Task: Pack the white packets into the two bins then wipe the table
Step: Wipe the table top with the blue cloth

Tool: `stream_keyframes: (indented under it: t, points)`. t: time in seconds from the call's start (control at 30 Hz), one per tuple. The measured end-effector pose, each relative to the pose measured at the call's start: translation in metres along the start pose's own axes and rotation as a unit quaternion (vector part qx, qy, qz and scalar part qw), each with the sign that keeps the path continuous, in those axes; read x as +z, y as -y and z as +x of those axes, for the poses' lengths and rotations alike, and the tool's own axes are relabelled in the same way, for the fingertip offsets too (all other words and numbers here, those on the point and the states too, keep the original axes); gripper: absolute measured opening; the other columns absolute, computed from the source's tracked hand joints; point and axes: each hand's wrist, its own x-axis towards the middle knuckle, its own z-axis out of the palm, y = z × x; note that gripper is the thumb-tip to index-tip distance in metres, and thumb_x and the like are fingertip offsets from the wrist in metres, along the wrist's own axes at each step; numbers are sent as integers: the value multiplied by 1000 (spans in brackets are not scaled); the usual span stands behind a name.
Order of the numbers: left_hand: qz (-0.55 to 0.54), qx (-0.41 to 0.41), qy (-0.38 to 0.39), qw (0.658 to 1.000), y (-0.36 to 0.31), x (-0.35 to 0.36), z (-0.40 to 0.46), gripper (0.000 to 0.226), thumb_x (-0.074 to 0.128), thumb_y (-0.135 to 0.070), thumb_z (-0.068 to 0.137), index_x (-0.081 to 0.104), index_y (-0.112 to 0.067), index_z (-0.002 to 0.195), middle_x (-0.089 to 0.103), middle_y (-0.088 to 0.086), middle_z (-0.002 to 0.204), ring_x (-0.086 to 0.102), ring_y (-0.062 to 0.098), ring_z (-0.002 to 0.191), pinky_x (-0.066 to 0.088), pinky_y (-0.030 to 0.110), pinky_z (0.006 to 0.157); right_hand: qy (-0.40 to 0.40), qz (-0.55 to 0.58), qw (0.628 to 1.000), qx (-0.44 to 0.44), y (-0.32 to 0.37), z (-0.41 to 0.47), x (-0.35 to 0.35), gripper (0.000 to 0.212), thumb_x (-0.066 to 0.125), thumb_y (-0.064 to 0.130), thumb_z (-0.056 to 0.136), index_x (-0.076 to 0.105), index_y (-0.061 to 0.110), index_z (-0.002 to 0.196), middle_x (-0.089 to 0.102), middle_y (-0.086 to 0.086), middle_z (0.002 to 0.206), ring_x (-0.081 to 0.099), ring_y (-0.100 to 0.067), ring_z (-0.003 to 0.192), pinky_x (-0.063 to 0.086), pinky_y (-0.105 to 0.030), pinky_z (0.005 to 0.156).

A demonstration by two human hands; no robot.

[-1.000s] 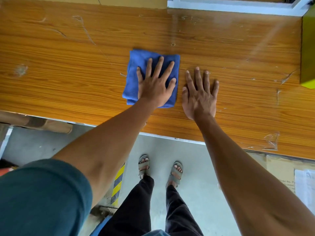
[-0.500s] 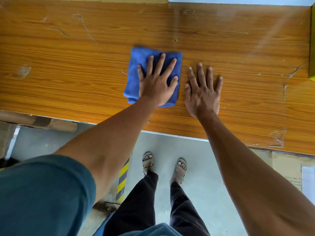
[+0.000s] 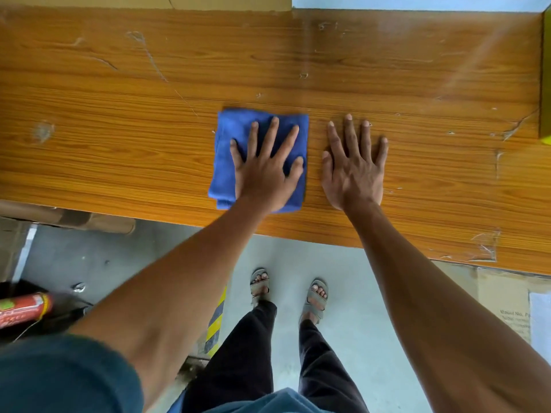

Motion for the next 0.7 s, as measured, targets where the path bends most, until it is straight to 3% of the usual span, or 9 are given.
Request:
stream_keyframes:
  t: [0.17,0.3,0.43,0.6,0.7]
  points:
    - [1,15,38,999,0,-5,67,67,16,-69,104,9,-48,166,1,-8,178,1,30,164,6,76,121,-1,-6,1000,0,-1,1,0,60,15,49,111,7,34,169,3,0,178,0,-29,163,5,-63,128]
    - [16,29,-5,999,8,1,-10,62,26,-63,107,18,-46,166,10,-6,178,9,31,163,13,74,121,2,-6,1000,1,-1,-1,0,61,13,50,111,6,34,169,1,1,178,-2,-29,163,4,-63,128]
    - [18,9,29,999,12,-3,-61,63,26,-63,107,13,-47,167,5,-7,178,3,30,164,8,75,121,1,-2,1000,-1,-1,1,-1,61,14,50,111,6,33,169,2,0,178,-2,-29,163,4,-64,128]
    - [4,17,1,1000,8,-3,24,64,25,-68,104,17,-50,165,10,-8,177,9,31,163,11,76,120,-5,-2,1000,4,-1,3,3,60,17,49,111,8,34,169,4,1,177,0,-29,163,5,-64,128]
    - [2,2,29,1000,-1,-6,71,66,18,-70,103,10,-50,166,4,-9,178,4,30,163,6,76,121,-4,-5,1000,4,-1,2,3,60,17,49,111,9,34,169,4,1,177,0,-29,163,5,-64,128]
